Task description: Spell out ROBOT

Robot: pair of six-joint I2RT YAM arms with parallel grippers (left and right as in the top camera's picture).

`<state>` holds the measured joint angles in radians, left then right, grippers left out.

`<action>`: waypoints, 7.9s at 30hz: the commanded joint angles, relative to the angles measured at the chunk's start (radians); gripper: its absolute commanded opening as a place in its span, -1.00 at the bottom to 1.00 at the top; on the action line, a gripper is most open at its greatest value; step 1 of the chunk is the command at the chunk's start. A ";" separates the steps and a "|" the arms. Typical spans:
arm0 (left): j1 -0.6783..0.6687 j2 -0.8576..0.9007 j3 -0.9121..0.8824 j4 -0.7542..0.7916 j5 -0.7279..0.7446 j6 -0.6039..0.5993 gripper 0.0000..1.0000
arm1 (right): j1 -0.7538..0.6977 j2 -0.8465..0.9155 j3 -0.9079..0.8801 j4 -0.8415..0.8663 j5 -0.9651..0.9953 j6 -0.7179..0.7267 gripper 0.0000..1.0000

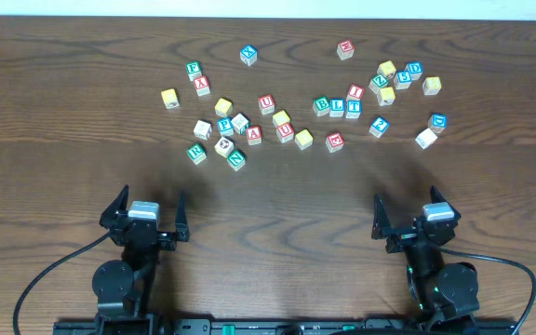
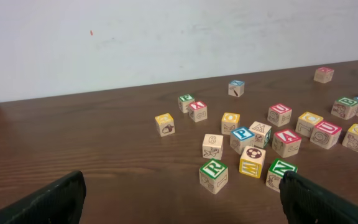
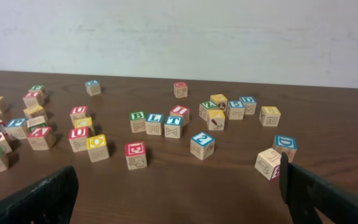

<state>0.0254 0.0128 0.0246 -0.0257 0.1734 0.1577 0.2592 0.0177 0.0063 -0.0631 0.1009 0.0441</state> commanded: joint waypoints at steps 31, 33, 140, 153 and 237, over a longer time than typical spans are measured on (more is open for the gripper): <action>0.004 -0.009 -0.021 -0.026 0.009 -0.002 0.96 | -0.010 0.002 -0.001 -0.004 -0.006 -0.008 0.99; 0.004 -0.009 -0.021 -0.026 0.008 -0.002 0.96 | -0.010 0.002 -0.001 -0.004 -0.006 -0.008 0.98; 0.003 0.996 0.984 -0.549 0.203 -0.193 0.96 | -0.010 0.002 -0.001 -0.004 -0.006 -0.008 0.99; 0.004 1.333 1.294 -0.823 0.201 -0.253 0.95 | -0.010 0.002 -0.001 -0.004 -0.006 -0.008 0.98; -0.133 1.798 1.362 -0.806 -0.119 -0.730 0.79 | -0.010 0.002 -0.001 -0.004 -0.006 -0.008 0.99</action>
<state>-0.1059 1.7973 1.3567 -0.8322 0.0753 -0.5507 0.2592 0.0193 0.0063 -0.0631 0.1001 0.0437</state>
